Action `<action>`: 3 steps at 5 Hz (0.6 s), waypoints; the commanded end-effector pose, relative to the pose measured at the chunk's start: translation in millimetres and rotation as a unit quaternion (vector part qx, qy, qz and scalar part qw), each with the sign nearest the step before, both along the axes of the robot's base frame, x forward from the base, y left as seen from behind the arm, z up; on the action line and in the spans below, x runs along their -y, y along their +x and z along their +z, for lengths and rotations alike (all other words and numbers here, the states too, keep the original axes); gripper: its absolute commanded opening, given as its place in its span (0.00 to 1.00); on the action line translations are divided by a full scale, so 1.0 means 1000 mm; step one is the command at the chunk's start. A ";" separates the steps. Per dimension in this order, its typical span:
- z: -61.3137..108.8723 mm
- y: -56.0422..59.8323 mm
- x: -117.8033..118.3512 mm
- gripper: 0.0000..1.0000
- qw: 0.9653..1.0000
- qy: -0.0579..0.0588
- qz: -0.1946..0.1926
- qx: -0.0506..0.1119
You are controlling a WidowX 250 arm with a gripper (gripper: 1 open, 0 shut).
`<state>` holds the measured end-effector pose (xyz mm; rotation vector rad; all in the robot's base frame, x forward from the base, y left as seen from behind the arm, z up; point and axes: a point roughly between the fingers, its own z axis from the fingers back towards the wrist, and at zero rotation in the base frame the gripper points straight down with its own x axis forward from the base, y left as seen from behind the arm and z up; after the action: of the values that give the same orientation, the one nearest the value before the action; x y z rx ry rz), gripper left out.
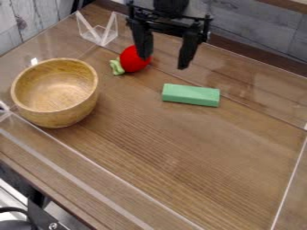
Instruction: Move the red fruit to the left
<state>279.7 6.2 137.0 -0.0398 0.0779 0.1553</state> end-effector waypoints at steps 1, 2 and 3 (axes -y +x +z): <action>0.015 -0.002 0.008 1.00 0.999 -0.008 -0.036 0.032; 0.015 0.011 0.011 1.00 0.999 -0.010 -0.007 0.037; 0.011 0.024 0.011 1.00 0.999 -0.009 0.027 0.043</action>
<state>297.8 -3.4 133.5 -0.0638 0.0491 0.2053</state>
